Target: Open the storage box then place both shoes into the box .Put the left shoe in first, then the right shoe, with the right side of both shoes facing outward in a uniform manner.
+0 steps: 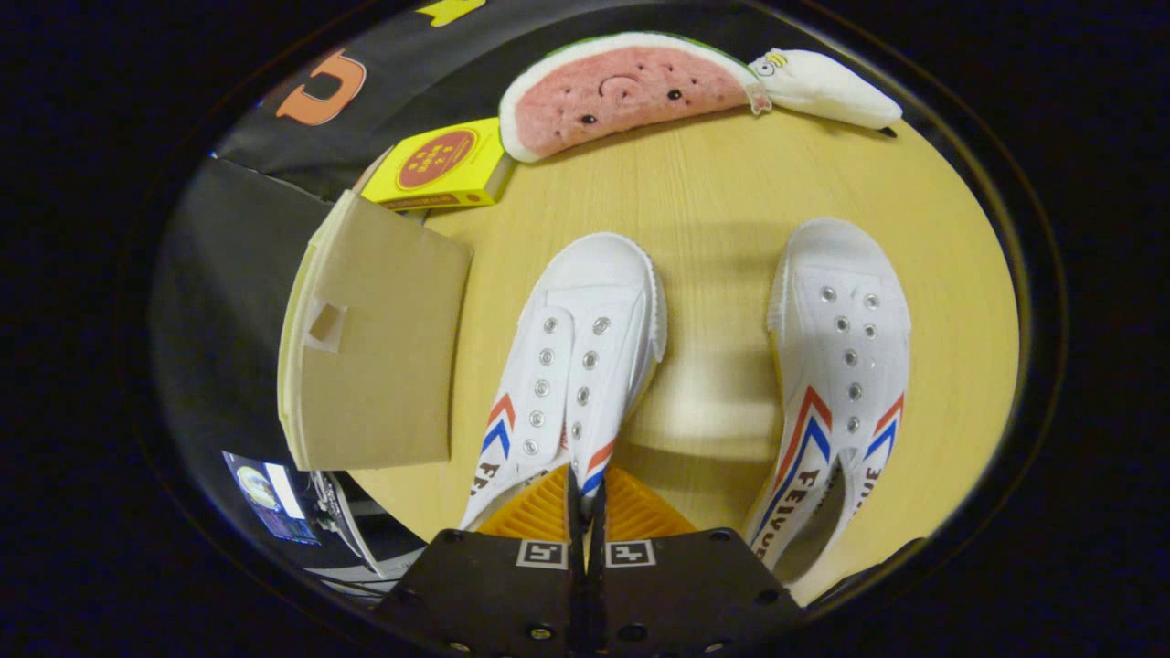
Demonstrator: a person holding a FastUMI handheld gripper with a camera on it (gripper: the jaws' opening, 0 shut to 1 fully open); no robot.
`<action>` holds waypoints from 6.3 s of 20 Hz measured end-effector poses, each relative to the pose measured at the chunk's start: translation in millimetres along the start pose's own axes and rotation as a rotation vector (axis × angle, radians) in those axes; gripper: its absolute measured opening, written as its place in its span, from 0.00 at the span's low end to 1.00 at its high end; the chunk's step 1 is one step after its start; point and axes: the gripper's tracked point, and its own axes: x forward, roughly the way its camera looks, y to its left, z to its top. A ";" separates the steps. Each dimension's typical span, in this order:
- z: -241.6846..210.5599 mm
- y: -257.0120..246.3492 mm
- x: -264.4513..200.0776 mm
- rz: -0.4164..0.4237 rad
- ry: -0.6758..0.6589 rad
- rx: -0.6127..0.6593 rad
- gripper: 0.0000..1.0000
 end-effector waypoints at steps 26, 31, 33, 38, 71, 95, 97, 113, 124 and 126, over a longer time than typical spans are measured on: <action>34.5 300.7 109.4 -0.170 -0.162 -0.154 0.00; 31.5 299.2 124.3 -0.243 -0.126 -0.149 0.00; 26.5 297.1 129.2 -0.248 -0.096 -0.158 0.00; 25.8 298.7 133.6 -0.280 -0.065 -0.194 0.06; -20.7 -169.4 -82.0 -0.506 -0.118 -0.028 0.93; -18.4 -121.4 -88.3 -0.127 -0.158 0.201 0.00; -16.9 -99.7 -112.2 -0.129 -0.198 0.181 0.00; 31.3 197.9 -104.6 -0.100 -0.300 0.005 0.00; 31.4 251.3 -23.7 -0.288 -0.318 0.024 0.00; 32.4 247.3 -14.2 -0.293 -0.318 0.037 0.00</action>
